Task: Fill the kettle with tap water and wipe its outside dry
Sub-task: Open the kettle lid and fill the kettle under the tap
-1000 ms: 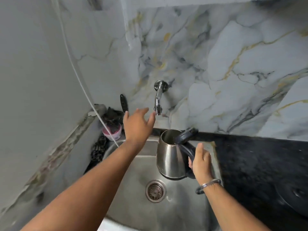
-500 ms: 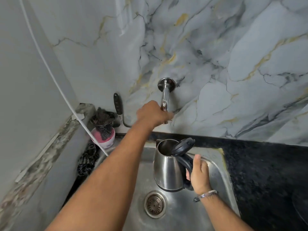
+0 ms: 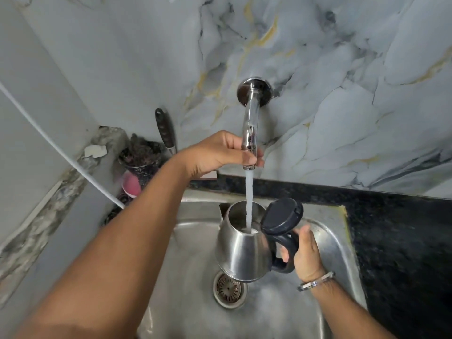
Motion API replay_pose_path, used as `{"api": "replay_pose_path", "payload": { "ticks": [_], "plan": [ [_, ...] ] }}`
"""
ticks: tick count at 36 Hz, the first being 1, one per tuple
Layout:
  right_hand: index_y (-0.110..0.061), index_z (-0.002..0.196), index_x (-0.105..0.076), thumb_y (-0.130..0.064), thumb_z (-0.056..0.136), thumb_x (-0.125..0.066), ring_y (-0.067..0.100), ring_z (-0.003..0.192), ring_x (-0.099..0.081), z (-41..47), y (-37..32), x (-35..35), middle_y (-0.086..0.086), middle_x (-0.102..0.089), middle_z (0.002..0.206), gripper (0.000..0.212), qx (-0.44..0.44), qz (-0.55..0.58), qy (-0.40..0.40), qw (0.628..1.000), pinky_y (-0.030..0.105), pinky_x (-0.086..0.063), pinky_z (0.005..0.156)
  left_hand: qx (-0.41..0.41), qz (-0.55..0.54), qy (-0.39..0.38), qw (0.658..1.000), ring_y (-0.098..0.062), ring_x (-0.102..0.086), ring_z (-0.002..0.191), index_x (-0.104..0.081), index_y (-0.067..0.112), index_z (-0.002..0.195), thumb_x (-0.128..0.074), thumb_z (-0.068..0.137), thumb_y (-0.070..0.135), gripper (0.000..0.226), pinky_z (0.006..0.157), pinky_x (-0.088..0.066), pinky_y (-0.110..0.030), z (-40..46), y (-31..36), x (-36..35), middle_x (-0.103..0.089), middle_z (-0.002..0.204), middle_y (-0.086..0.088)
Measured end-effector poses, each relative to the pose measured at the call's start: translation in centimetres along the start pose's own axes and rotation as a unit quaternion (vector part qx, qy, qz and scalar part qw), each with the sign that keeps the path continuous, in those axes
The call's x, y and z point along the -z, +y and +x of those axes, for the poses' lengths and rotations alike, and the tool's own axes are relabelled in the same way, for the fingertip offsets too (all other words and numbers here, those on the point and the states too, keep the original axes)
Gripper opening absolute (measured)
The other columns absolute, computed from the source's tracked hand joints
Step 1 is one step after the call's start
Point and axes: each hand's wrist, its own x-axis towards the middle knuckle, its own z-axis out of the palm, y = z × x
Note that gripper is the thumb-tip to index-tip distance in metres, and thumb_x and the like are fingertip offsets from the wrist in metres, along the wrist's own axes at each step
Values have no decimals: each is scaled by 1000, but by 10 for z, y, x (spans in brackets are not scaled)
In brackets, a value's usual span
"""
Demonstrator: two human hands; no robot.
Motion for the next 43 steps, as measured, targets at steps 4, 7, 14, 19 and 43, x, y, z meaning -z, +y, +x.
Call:
{"api": "replay_pose_path", "payload": {
  "ticks": [4, 7, 14, 19, 43],
  "plan": [
    [6, 50, -51, -88, 74, -24, 19, 35, -44, 1, 1, 6, 9, -47, 37, 100, 12, -4, -11, 1000, 25, -39, 45, -2, -2, -6, 1000, -6, -72, 116, -85, 23, 81, -70, 94, -2, 32, 95, -53, -12, 0, 0, -1, -84, 99, 6],
    [0, 43, -48, -90, 70, -26, 19, 33, -41, -1, -3, 6, 10, -44, 35, 96, 8, -2, -15, 1000, 22, -38, 41, -6, -1, -7, 1000, -7, -72, 116, -86, 27, 76, -69, 95, -2, 38, 97, -54, -14, -1, 1, -1, -84, 101, 6],
    [-2, 42, -49, -89, 73, -24, 21, 33, -41, -6, -13, 10, 13, -43, 35, 96, 27, -8, -21, 999, 23, -38, 40, -44, 28, 82, 995, -5, -71, 115, -76, -1, 113, -61, 105, 21, 28, 96, -51, -10, -14, -18, -17, -75, 129, -17],
    [6, 44, -46, -86, 77, -23, 22, 35, -41, -8, -19, 15, 14, -43, 37, 100, 41, -9, -36, 998, 26, -39, 42, 19, -21, 181, 983, -12, -54, 143, -50, 20, 153, -39, 103, 60, 65, 118, -34, -22, -42, -92, -45, -58, 153, -5],
    [-23, 44, -58, -86, 76, -20, 20, 32, -43, 7, -45, 20, 1, -46, 35, 80, 82, 1, -70, 994, 24, -41, 44, 149, -333, 372, 854, -24, -73, 118, -76, 11, 124, -26, 113, 50, 64, 95, -57, -30, -42, -165, -156, -80, 120, -13]
  ]
}}
